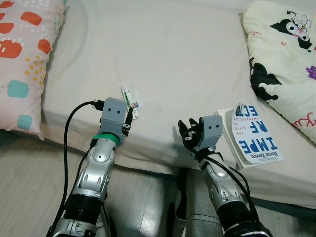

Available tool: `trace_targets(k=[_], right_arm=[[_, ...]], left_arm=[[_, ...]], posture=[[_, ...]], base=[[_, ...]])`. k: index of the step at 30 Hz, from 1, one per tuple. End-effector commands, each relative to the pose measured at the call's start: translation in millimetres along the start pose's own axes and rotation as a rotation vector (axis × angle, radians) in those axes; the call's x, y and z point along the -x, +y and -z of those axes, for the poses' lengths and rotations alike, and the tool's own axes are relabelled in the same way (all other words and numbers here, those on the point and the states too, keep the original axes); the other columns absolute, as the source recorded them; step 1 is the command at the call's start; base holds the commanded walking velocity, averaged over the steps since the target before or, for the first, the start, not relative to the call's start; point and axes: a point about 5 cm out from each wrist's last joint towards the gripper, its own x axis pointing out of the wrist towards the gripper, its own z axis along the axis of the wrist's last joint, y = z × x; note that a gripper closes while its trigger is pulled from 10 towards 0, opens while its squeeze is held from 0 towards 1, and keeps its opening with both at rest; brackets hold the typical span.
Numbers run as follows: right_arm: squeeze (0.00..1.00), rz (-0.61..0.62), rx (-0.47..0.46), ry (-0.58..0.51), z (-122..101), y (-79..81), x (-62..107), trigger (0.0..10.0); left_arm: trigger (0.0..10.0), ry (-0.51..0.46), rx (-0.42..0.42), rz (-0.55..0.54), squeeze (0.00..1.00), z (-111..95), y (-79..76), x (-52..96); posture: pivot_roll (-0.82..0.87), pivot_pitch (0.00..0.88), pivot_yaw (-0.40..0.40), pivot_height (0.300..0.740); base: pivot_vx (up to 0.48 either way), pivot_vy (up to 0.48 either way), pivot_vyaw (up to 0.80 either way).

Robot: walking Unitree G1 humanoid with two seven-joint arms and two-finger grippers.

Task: Clean up the room

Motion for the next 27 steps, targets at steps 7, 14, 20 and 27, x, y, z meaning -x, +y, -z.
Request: trace_targets(k=[7, 14, 20, 27], right_arm=[[0.00, 0.010, 0.009, 0.014, 3.8, -4.4, 5.7, 10.0], [0.00, 0.080, 0.136, -0.169, -44.5, -30.1, 7.1, 10.0], [0.00, 0.086, 0.136, -0.191, -50.1, -30.7, 4.2, 10.0], [0.00, 0.082, 0.142, -0.228, -61.1, -28.2, -0.8, 10.0]], left_arm=[[10.0, 0.063, -0.015, -0.020, 0.00, 9.5, -6.1, -8.4], [10.0, 0.069, -0.038, -0.004, 0.00, -21.7, -22.8, -55.8], [10.0, 0.037, -0.044, -0.015, 0.00, -28.0, -13.0, -54.9], [10.0, 0.064, -0.057, -0.065, 0.00, -21.4, -14.0, -57.9]], posture=[[-0.02, 0.116, -0.042, 0.435], [-0.06, 0.221, -0.001, 0.430], [-0.03, 0.220, -0.006, 0.430], [-0.06, 0.213, -0.006, 0.430]], base=[[0.000, 0.000, 0.00], [0.000, 0.000, 0.00], [0.000, 0.000, 0.00], [0.000, 0.000, 0.00]])
